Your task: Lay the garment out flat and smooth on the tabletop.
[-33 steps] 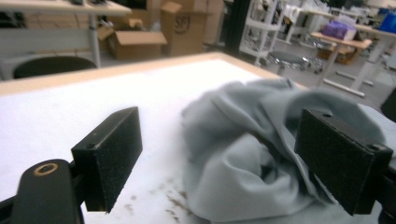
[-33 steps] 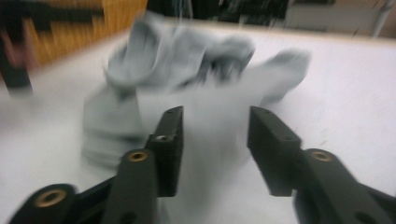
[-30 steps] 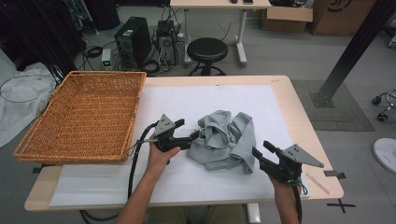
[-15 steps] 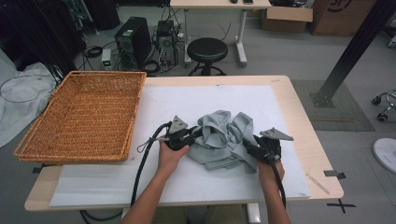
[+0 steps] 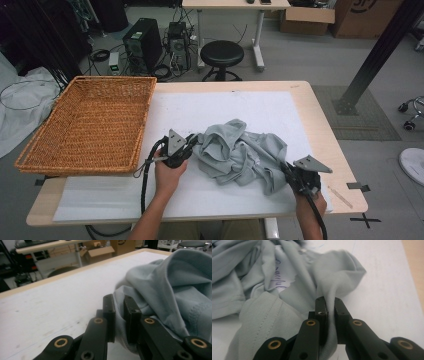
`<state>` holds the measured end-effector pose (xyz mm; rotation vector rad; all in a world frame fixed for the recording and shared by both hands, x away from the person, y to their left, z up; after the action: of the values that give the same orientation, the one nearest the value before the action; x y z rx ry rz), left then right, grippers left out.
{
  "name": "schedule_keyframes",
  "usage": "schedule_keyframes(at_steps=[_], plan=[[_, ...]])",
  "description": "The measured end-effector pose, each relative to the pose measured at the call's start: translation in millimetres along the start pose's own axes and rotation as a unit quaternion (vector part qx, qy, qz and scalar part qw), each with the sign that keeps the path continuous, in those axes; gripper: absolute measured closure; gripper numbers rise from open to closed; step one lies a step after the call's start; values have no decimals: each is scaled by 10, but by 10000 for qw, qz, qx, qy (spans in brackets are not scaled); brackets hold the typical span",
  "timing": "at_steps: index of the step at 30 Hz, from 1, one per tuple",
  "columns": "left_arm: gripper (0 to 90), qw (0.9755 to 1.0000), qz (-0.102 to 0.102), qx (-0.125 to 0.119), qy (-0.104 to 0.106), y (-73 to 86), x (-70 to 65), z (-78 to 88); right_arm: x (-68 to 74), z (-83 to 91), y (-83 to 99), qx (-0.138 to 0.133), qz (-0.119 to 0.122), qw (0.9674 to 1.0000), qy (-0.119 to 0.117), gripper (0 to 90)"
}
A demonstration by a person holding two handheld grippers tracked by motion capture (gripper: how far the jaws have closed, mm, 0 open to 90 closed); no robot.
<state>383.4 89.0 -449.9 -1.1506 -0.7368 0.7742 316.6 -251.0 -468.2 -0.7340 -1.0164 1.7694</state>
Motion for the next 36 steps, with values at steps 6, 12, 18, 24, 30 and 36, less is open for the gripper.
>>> schedule_keyframes(at_steps=[6, 12, 18, 24, 30, 36], plan=[[724, 9998, 186, 61, 61, 95, 35, 89, -11, 198, -193, -538, -372, 9978, -105, 644], [677, 9988, 385, 244, 192, 107, 28, -40, -155, -289, -522, -283, -528, 9981, -148, 479], [699, 9988, 424, 108, 204, 13, 20, 11, -117, -730, -217, 982, 46, 9950, -197, 840], [605, 9978, 389, -89, 536, -204, -70, -8, -265, -424, -149, 710, 0, 9968, 368, 879], [421, 9963, 126, 395, 756, -125, -261, -269, -256, -355, -225, 277, -142, 9993, 205, 627], [828, 9978, 257, 403, 450, -54, -201, -290, -215, -349, -278, 190, 48, 9998, 102, 569]])
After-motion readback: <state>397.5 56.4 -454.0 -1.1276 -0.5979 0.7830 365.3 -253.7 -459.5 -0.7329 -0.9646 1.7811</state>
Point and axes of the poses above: each handheld gripper's, and its own axes: z roughly backward along the jaws, y roughly out of its underside, x roughly to its left, the point moved 6 cm from there along -z, roughly forward along the jaws, and after that the axes turned 5 degrees about -x, right-handed, at the moved point
